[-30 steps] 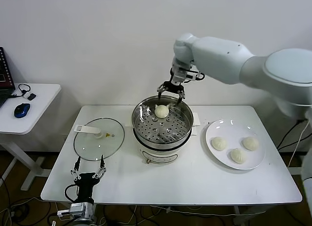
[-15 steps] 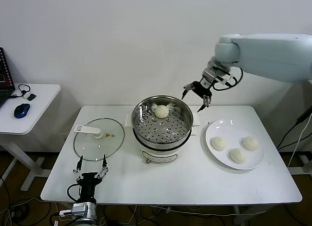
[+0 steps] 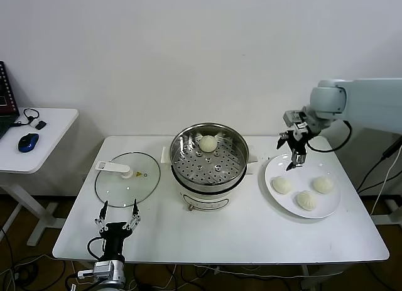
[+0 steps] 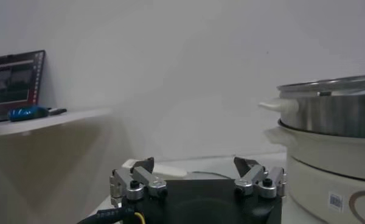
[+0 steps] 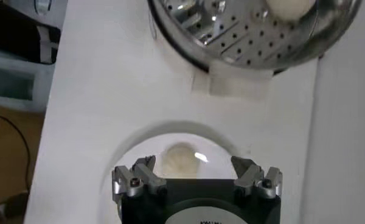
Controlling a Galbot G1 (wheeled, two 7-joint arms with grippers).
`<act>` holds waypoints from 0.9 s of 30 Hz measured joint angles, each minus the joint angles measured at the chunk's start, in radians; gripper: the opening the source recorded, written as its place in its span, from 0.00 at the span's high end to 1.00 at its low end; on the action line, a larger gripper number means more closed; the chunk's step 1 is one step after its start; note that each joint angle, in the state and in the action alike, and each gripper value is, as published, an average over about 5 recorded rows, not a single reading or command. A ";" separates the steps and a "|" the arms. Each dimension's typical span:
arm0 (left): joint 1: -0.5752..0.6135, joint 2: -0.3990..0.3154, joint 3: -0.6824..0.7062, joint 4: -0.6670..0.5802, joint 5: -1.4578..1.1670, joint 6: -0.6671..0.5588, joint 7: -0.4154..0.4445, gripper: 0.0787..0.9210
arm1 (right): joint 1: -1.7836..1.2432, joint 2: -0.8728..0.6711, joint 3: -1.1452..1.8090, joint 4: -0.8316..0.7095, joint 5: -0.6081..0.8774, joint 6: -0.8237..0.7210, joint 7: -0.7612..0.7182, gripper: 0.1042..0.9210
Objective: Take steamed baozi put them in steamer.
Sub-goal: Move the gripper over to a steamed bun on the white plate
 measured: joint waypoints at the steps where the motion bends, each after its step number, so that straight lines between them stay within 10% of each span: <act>1: 0.000 0.000 -0.001 0.001 0.000 0.000 0.000 0.12 | -0.017 -0.002 0.010 -0.011 -0.005 -0.006 -0.001 0.12; 27: -0.007 0.008 -0.028 0.036 -0.012 0.009 0.008 0.12 | -0.462 0.029 0.301 -0.352 -0.156 -0.015 -0.040 0.12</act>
